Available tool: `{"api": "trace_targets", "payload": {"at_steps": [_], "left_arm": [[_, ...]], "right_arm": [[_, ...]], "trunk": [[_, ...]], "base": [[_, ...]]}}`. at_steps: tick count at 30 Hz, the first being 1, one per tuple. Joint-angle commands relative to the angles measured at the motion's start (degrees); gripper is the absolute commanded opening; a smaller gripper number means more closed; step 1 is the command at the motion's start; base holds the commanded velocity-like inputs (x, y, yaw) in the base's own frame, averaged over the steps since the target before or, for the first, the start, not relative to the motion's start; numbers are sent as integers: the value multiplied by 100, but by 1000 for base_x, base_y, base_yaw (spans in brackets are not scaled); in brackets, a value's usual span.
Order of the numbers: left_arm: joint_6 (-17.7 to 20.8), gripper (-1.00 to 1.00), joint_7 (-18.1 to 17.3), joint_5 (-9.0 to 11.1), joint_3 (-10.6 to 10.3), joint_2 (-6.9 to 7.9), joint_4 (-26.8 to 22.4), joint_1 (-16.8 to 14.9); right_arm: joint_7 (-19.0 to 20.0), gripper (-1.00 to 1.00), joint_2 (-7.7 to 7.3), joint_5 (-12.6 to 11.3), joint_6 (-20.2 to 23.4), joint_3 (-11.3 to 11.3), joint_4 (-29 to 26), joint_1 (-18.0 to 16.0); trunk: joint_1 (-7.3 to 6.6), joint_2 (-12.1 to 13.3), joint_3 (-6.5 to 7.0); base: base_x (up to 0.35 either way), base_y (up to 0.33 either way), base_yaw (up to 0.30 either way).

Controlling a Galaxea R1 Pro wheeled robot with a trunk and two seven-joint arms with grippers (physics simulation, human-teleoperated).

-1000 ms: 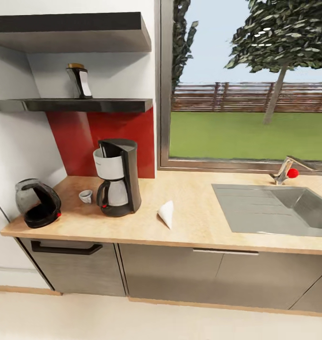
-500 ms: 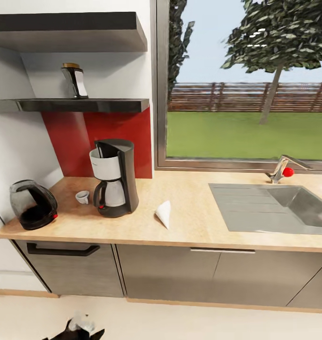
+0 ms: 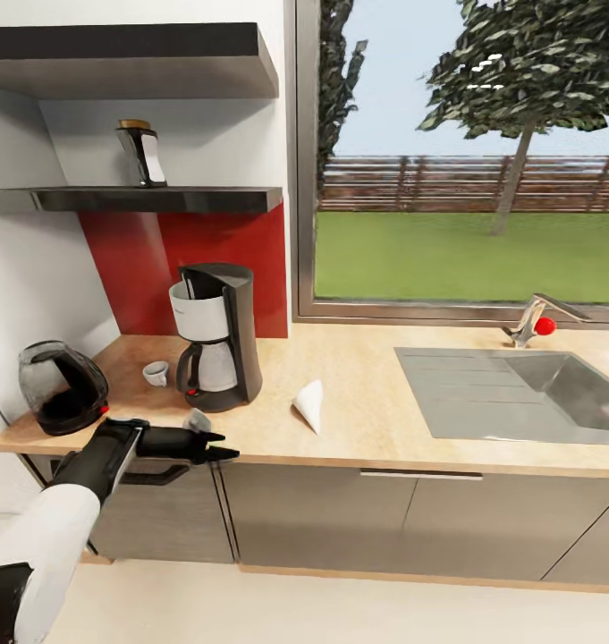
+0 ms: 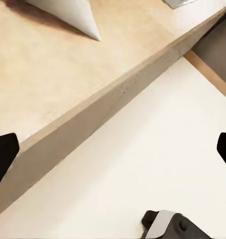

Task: Set up a coffee station on the kitchen countertop: keep the coffee maker on the countertop, move the bottle of coffee from the kitchen shelf to the counter next to the coffee maker, place a paper coffee filter on top of the coffee maker, put the saucer next to the coffee maker with the coffee cup on the saucer, and place the electric kettle next to the coffee maker.

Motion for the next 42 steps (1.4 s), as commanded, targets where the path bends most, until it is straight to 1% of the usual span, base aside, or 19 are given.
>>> {"api": "trace_targets", "payload": {"at_steps": [1, 4, 7, 9, 13, 15, 16, 17, 19, 21, 23, 24, 29, 32, 37, 41, 42], "left_arm": [[87, 100, -60, -55, 35, -12, -5, -107], [154, 100, -87, -51, 36, -14, 0, -322], [261, 100, -110, -53, 35, -13, 1, -444], [384, 100, -124, -48, 36, -11, 2, -559], [494, 100, -207, -46, 36, -18, 2, -719], [509, 100, -285, -54, 31, -13, 2, -762], [489, 100, -315, -62, 20, 3, 2, -751], [438, 100, -342, -69, 7, 38, 2, -719], [423, 100, -349, -72, 4, 60, 2, -710], [414, 100, -353, -77, 3, 76, 1, -704], [405, 100, -353, -87, 2, 86, 0, -702], [367, 100, -335, -165, 1, 85, 2, -700], [213, 100, -292, -338, 3, 58, 78, -700], [199, 100, -287, -350, 15, 32, 88, -695], [196, 100, -243, -367, 19, 21, 93, -692], [196, 100, -208, -369, 22, 3, 92, -677], [195, 100, -149, -363, 26, -6, 91, -649]], "right_arm": [[-3, 100, 3, 2, 21, -9, 6, -4], [-2, 100, 8, -8, 133, -10, 11, -4], [5, 100, 10, -19, 189, -21, 29, -4], [10, 100, 21, -27, 212, -67, 79, -4], [13, 100, 44, -39, 220, -133, 112, -4], [14, 100, 50, -155, 222, -149, 117, -4], [14, 100, 52, -371, 225, -154, 119, -4], [23, 100, 52, -807, 227, -152, 120, -4], [31, 100, 46, -974, 227, -153, 123, -4], [38, 100, 41, -1078, 227, -157, 124, -4], [40, 100, 39, -1121, 225, -159, 126, -4], [40, 100, 37, -1145, 220, -154, 129, -4], [38, 100, 43, -1142, 219, -129, 130, -4], [31, 100, 45, -1140, 221, -123, 130, -4], [53, 100, 40, -1123, 227, -109, 130, -4], [53, 100, 38, -1118, 223, -107, 130, -4], [55, 100, 37, -1120, 222, -107, 130, -4]], "trunk": [[4, -12, -13], [4, -12, -13], [4, -12, -13], [4, -12, -13], [4, -12, -13], [4, -12, -13], [4, -12, -13], [4, -12, -13], [4, -12, -13], [4, -12, -13], [4, -12, -13], [4, -12, -13], [4, -12, -13], [4, -12, -13], [4, -12, -13], [4, -12, -13], [4, -12, -13]], "base": [[0, 0, 0], [0, 0, 0], [0, 0, 0], [0, 0, 0], [0, 0, 0], [0, 0, -3], [0, 0, -72], [0, 0, -202], [0, 0, -224], [0, 0, -248], [0, 0, -258], [49, 0, -264], [164, 0, -265], [312, 0, -197], [291, 0, -26], [157, 0, -3], [58, 0, -1]]}}
